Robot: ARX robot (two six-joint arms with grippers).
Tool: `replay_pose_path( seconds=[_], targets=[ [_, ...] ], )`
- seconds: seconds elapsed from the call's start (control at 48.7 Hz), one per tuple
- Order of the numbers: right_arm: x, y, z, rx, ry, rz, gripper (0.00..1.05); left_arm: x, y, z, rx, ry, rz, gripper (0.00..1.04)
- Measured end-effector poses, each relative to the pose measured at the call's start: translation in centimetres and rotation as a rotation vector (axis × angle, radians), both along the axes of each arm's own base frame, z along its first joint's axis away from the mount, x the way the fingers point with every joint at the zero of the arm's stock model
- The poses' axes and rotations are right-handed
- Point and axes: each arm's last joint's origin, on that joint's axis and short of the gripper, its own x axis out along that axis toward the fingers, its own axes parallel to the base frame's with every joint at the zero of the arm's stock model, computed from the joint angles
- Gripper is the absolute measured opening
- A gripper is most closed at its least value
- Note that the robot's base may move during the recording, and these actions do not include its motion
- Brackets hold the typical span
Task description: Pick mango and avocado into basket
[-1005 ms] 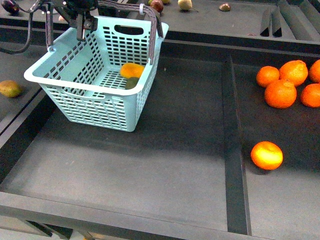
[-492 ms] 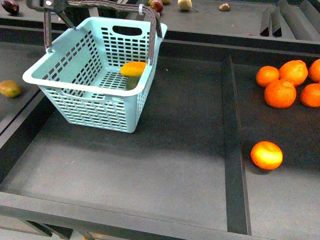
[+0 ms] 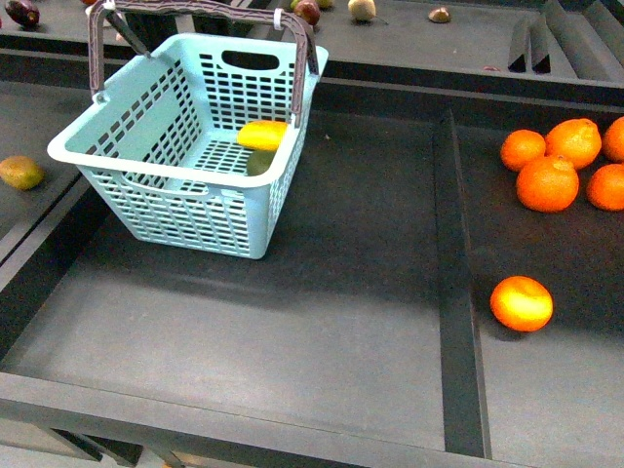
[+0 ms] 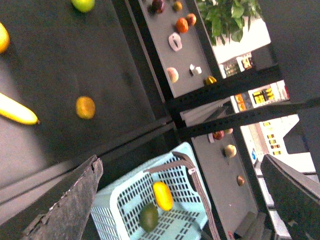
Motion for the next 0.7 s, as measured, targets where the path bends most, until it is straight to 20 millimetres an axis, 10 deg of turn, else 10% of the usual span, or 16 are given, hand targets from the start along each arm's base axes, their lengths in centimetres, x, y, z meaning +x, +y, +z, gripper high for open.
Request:
replay_pose_path(
  seconds=[0.185, 0.369, 0.595, 0.698],
  targets=[
    [0.0, 0.0, 0.0, 0.000, 0.000, 0.000, 0.97, -0.5, 0.4, -0.1, 0.106, 0.018, -0.067, 0.96],
    [0.0, 0.0, 0.0, 0.000, 0.000, 0.002, 0.97, -3.7, -5.2, -4.4, 0.841, -0.197, -0.456, 0.54],
    [0.0, 0.0, 0.0, 0.000, 0.000, 0.000, 0.97, -7.4, -10.0, -10.1, 0.934, -0.147, -0.487, 0.02],
    [0.0, 0.0, 0.0, 0.000, 0.000, 0.000, 0.97, -8.6, -11.1, -11.4, 0.941, -0.146, -0.480, 0.03]
  ],
)
